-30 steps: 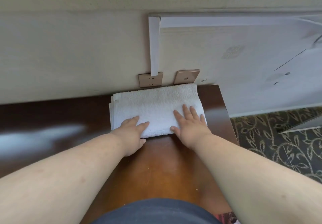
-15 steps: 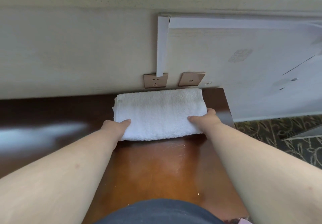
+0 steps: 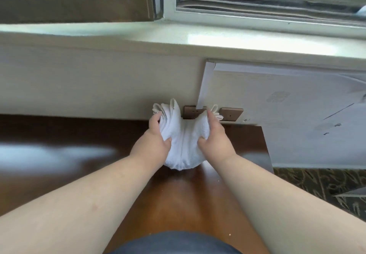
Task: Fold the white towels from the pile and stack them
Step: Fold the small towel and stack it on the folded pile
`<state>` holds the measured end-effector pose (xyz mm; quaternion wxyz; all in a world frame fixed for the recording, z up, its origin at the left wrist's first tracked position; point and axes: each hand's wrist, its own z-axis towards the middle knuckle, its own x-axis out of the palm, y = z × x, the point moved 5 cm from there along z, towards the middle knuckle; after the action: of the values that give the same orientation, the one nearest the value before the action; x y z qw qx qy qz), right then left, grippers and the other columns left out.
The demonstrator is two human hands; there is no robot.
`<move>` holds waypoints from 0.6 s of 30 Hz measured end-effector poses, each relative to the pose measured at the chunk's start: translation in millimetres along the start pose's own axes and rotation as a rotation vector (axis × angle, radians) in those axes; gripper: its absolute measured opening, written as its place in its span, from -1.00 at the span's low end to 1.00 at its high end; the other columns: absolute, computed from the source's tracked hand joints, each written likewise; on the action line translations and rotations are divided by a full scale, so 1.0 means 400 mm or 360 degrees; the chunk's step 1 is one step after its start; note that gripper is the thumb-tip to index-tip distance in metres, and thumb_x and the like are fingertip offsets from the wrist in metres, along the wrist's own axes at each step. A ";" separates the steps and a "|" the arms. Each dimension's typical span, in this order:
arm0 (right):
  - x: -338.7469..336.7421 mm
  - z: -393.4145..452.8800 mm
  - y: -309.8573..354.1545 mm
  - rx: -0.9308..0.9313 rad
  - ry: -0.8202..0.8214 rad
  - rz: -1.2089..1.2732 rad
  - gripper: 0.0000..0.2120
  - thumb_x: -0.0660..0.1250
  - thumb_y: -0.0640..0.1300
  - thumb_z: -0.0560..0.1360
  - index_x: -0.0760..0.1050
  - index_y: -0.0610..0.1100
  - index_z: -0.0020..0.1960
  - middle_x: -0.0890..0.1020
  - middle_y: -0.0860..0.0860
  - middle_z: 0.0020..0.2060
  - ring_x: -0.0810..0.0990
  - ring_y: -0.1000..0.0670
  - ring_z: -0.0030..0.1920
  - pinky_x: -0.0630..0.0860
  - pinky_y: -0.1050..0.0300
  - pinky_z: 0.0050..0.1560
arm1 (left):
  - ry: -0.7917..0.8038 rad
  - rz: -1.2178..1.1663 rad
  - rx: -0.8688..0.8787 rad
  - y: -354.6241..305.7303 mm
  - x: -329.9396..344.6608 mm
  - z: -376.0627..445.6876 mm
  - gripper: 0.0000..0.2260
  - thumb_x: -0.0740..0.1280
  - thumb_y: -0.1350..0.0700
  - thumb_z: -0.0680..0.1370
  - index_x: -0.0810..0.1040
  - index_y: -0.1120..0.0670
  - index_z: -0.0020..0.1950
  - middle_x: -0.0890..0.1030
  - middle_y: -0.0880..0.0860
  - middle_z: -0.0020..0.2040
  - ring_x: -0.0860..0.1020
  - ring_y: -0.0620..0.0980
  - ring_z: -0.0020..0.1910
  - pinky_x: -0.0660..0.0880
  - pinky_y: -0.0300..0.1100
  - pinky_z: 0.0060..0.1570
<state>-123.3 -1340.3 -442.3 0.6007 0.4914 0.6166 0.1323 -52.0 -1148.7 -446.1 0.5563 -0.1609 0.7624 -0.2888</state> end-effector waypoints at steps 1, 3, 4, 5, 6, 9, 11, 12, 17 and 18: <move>0.012 -0.010 0.037 -0.0089 0.0000 -0.0072 -0.17 0.27 -0.23 0.44 0.01 0.20 0.58 0.23 0.10 0.53 0.38 0.01 0.41 0.33 0.27 0.15 | -0.0033 0.0036 0.0068 -0.011 -0.026 -0.016 -0.33 0.29 -0.02 0.56 -0.11 -0.22 0.47 0.50 -0.04 0.02 0.57 0.06 -0.13 0.49 -0.08 -0.17; 0.043 -0.032 0.109 -0.0240 0.0017 -0.0170 -0.19 0.28 -0.23 0.45 0.04 0.15 0.59 0.23 0.06 0.53 0.31 0.07 0.43 0.29 0.30 0.19 | -0.0117 0.0149 0.0169 -0.026 -0.073 -0.051 -0.29 0.28 0.00 0.57 -0.15 -0.20 0.52 0.50 -0.09 0.04 0.54 -0.01 -0.23 0.48 -0.13 -0.19; 0.060 -0.045 0.144 -0.0306 0.0037 -0.0181 -0.20 0.28 -0.23 0.45 0.05 0.14 0.59 0.23 0.05 0.53 0.29 0.08 0.44 0.26 0.32 0.20 | -0.0169 0.0202 0.0186 -0.028 -0.096 -0.068 -0.28 0.30 0.00 0.56 -0.13 -0.20 0.54 0.52 -0.13 0.06 0.51 -0.06 -0.29 0.46 -0.18 -0.21; 0.079 -0.058 0.179 -0.0366 0.0059 -0.0172 -0.20 0.28 -0.23 0.45 0.06 0.12 0.59 0.23 0.05 0.53 0.28 0.08 0.45 0.24 0.32 0.23 | -0.0208 0.0194 0.0162 -0.026 -0.119 -0.084 -0.27 0.32 -0.01 0.55 -0.11 -0.21 0.54 0.53 -0.15 0.07 0.52 -0.06 -0.30 0.45 -0.19 -0.23; 0.098 -0.072 0.212 -0.0419 0.0080 -0.0156 -0.21 0.28 -0.22 0.45 0.07 0.12 0.59 0.23 0.05 0.53 0.28 0.07 0.46 0.24 0.32 0.24 | -0.0230 0.0138 0.0112 -0.020 -0.142 -0.098 -0.27 0.33 -0.04 0.54 -0.11 -0.24 0.52 0.57 -0.13 0.08 0.56 -0.03 -0.26 0.47 -0.18 -0.21; 0.157 -0.120 0.300 -0.0535 0.0120 -0.0111 -0.24 0.28 -0.17 0.47 0.06 0.13 0.58 0.26 0.14 0.52 0.28 0.12 0.45 0.24 0.32 0.25 | -0.0299 -0.0015 -0.0049 0.023 -0.219 -0.143 -0.29 0.29 -0.07 0.54 -0.14 -0.28 0.49 0.61 -0.09 0.06 0.61 0.02 -0.17 0.56 -0.05 -0.13; 0.196 -0.153 0.347 -0.0570 0.0160 -0.0090 -0.23 0.28 -0.17 0.48 0.03 0.15 0.58 0.25 0.18 0.52 0.30 0.13 0.45 0.25 0.32 0.25 | -0.0368 -0.0077 -0.0098 0.070 -0.282 -0.182 -0.31 0.28 -0.07 0.55 -0.11 -0.26 0.52 0.61 -0.09 0.09 0.61 0.01 -0.13 0.56 -0.02 -0.09; 0.217 -0.171 0.367 -0.0570 0.0188 -0.0079 -0.22 0.28 -0.17 0.48 0.01 0.17 0.58 0.24 0.18 0.53 0.31 0.13 0.45 0.25 0.32 0.25 | -0.0412 -0.0112 -0.0128 0.100 -0.317 -0.204 -0.32 0.28 -0.05 0.55 -0.09 -0.27 0.51 0.60 -0.09 0.13 0.60 0.02 -0.10 0.56 -0.03 -0.06; 0.336 -0.278 0.476 -0.0481 0.0266 -0.0028 -0.20 0.28 -0.17 0.50 -0.04 0.22 0.58 0.28 0.15 0.52 0.52 0.07 0.24 0.34 0.29 0.07 | -0.0643 -0.0319 -0.0302 0.314 -0.508 -0.327 -0.36 0.29 0.04 0.54 0.00 -0.32 0.46 0.53 -0.05 0.23 0.55 0.03 -0.02 0.53 -0.04 -0.01; 0.365 -0.302 0.503 -0.0479 0.0277 -0.0030 -0.20 0.27 -0.15 0.49 -0.05 0.25 0.57 0.28 0.15 0.52 0.55 0.07 0.14 0.37 0.26 0.01 | -0.0700 -0.0351 -0.0330 0.364 -0.551 -0.353 -0.36 0.29 0.05 0.53 0.01 -0.32 0.45 0.52 -0.05 0.25 0.53 0.01 -0.05 0.50 -0.09 -0.06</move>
<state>-108.9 -1080.1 -350.5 0.6131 0.3768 0.6442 0.2593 -101.3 -872.9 -339.7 0.6542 -0.3580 0.6266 -0.2262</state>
